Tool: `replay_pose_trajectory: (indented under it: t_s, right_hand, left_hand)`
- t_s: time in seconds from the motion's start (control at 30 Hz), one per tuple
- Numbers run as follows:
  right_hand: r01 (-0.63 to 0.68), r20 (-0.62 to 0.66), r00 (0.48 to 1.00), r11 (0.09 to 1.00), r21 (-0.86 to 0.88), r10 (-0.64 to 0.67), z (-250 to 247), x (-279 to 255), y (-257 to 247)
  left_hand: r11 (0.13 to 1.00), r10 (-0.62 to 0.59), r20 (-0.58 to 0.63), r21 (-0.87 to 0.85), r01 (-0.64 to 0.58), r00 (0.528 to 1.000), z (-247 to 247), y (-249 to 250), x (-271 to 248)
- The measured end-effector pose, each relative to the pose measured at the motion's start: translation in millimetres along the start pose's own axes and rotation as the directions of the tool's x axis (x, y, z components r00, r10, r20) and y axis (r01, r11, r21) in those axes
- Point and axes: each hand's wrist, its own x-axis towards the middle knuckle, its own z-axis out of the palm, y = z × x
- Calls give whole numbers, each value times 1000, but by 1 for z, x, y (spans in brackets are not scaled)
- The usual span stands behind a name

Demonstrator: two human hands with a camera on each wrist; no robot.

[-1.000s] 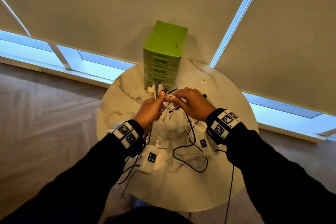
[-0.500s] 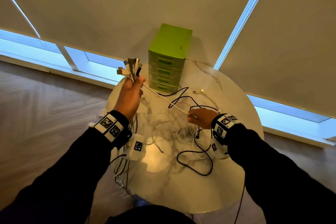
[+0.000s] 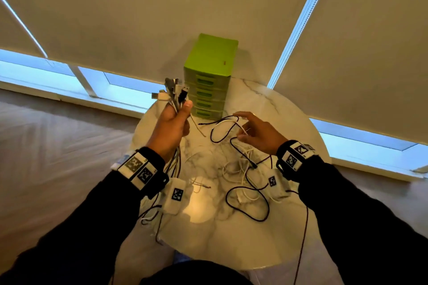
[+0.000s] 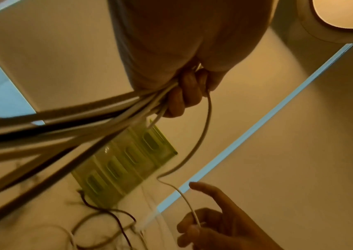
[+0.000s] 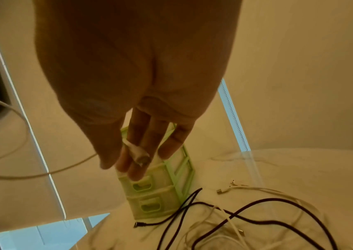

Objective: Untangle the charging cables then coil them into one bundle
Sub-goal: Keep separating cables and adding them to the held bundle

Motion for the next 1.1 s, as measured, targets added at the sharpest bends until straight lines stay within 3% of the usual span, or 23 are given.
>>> replay_pose_trajectory:
  t_s: [0.1, 0.17, 0.27, 0.4, 0.53, 0.67, 0.77, 0.87, 1.0, 1.1]
  right_hand:
    - [-48, 92, 994, 997, -56, 53, -5, -24, -3]
    - [-100, 75, 990, 970, -222, 119, -3, -47, 4]
    - [-221, -144, 972, 931, -290, 186, -1, -89, 8]
    - [-159, -389, 916, 978, -136, 95, 1, -141, -6]
    - [-89, -543, 829, 991, 103, 131, -5, -181, -12]
    - [-284, -638, 753, 954, -92, 163, -13, -226, -4]
    - [-399, -676, 710, 903, -155, 198, -22, -251, 0]
    - [-336, -726, 662, 940, -64, 187, -31, -270, 1]
    - [-344, -789, 545, 934, 100, 285, -47, -296, 4]
    - [-392, -820, 459, 906, 157, 341, -58, -318, 16]
  left_hand:
    - [998, -53, 131, -26, 56, 990, 37, -6, -7]
    - [996, -75, 200, -28, 82, 977, 65, -9, -10]
    - [989, -119, 323, -44, 141, 939, 108, -12, -17]
    - [985, -152, 454, -8, 174, 878, 162, -15, -34]
    - [979, -159, 577, -12, 203, 801, 214, -13, -59]
    - [980, -158, 662, 13, 200, 733, 253, -16, -75]
    - [989, -145, 695, 90, 115, 705, 270, -27, -80]
    - [988, -153, 722, 104, 113, 674, 284, -33, -86]
    - [986, -166, 738, 121, 114, 654, 298, -37, -93]
    - [979, -177, 737, 65, 193, 653, 308, -35, -92]
